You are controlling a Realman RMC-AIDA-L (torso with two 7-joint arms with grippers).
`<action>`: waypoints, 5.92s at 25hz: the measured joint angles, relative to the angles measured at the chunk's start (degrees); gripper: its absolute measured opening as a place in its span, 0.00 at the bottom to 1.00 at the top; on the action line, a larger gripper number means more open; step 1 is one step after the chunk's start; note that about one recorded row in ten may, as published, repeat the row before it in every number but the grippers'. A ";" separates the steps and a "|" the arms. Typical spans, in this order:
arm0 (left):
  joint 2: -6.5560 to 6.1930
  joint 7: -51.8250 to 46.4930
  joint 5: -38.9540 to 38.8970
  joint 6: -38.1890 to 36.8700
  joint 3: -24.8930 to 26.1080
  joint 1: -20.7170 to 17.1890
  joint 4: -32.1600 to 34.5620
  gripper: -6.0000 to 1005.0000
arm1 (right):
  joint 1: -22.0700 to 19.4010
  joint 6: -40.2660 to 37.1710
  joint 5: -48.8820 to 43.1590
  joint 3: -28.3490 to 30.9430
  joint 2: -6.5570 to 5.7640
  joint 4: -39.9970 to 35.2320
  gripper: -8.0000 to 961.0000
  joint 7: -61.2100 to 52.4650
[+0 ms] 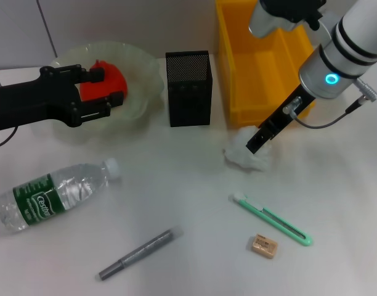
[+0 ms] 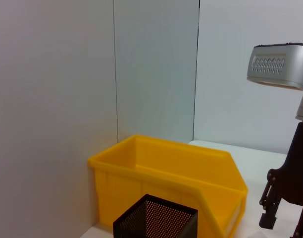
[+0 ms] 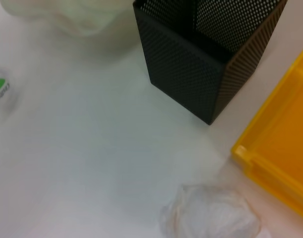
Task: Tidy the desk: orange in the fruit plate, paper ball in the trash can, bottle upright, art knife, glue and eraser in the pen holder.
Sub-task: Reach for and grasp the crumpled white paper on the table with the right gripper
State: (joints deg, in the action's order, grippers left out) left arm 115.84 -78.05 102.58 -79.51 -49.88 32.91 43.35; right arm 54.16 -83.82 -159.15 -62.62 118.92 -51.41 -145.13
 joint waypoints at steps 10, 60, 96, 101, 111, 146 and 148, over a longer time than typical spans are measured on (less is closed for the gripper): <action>0.00 0.01 -0.01 0.90 -0.84 0.46 0.07 0.62 | 0.84 4.12 -0.60 -2.14 0.04 4.20 0.63 -0.26; 0.36 0.80 0.17 1.38 -0.93 0.49 0.32 0.62 | 1.73 8.45 -0.02 -2.24 0.44 9.09 0.20 -0.20; 0.14 1.50 1.23 1.38 -0.92 0.75 0.42 0.62 | -1.95 0.77 2.11 -5.24 0.33 -4.45 0.74 -3.06; 0.30 1.50 1.66 1.38 -0.92 0.93 0.61 0.62 | -1.85 2.23 1.60 -5.23 0.35 -4.39 0.74 -3.13; 0.35 1.50 1.66 1.38 -0.93 0.93 0.66 0.62 | -1.29 4.49 1.95 -5.23 0.39 -1.11 0.73 -2.81; 1.19 2.23 2.99 1.47 -0.92 0.98 1.12 0.61 | 0.24 13.92 5.08 -7.43 0.52 9.00 0.73 -1.62; 1.18 2.23 2.98 1.47 -0.92 0.98 1.12 0.61 | 0.26 13.89 5.08 -7.43 0.52 9.08 0.69 -1.91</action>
State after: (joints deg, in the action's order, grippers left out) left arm 117.02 -75.82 105.56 -78.04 -50.80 33.89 44.47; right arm 54.42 -69.93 -154.07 -70.05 119.44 -42.33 -147.04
